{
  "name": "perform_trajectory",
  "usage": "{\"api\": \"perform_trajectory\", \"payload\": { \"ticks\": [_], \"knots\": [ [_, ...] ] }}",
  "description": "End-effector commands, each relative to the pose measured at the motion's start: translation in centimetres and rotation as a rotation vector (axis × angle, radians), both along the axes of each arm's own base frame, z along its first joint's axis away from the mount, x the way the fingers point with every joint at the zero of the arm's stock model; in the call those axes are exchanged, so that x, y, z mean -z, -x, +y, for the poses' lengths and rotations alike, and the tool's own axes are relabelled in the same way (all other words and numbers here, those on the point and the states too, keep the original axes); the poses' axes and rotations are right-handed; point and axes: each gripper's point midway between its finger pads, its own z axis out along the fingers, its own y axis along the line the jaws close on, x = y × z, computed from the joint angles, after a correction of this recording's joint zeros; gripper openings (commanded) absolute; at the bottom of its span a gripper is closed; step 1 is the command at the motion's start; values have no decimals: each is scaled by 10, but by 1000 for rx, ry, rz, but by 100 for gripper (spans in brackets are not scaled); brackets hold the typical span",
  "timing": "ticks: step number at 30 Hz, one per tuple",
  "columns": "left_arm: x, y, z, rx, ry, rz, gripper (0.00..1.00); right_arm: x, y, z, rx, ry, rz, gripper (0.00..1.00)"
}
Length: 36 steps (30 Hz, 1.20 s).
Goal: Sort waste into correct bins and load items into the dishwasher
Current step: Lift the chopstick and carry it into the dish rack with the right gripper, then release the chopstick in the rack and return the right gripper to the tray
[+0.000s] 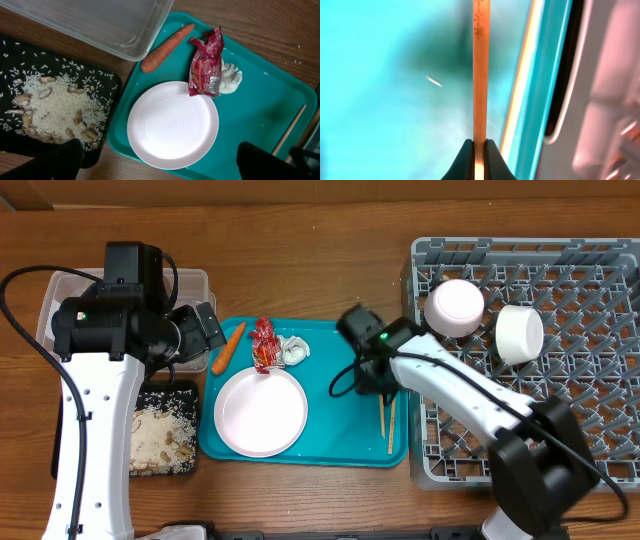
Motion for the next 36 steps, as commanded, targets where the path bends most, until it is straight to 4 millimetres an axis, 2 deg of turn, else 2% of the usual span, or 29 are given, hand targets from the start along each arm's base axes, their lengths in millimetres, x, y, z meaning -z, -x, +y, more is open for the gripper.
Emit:
{"api": "perform_trajectory", "payload": {
  "ticks": [1,4,8,13,19,23,28,31,34,36],
  "knots": [
    [-1,-1,3,-16,-5,-2,100,-70,-21,10,-58,-84,-184,4],
    [-2,-1,3,-16,-6,-3,100,-94,-26,-8,-26,-52,-260,4],
    [-2,-1,3,-16,-6,-3,100,-108,-36,-55,69,57,-313,4],
    [-2,-1,3,-16,-5,-3,100,-104,-50,-97,25,135,-282,4],
    [-1,-1,3,-16,-6,-2,100,-89,-57,-120,61,138,-273,4],
    [-2,-1,3,-16,-5,-3,100,-75,-50,-101,-56,44,-213,5],
    [-2,-1,3,-16,-5,-3,100,-76,-43,-92,-93,64,-205,22],
    [-2,-1,3,-16,-5,-3,100,-77,-37,-80,-127,59,-204,27],
    [-2,-1,3,-16,-5,-3,100,-80,-30,-60,-158,41,-215,37],
    [-2,-1,3,-16,-5,-3,100,-79,-20,-37,-202,4,-207,40]
  ]
}}
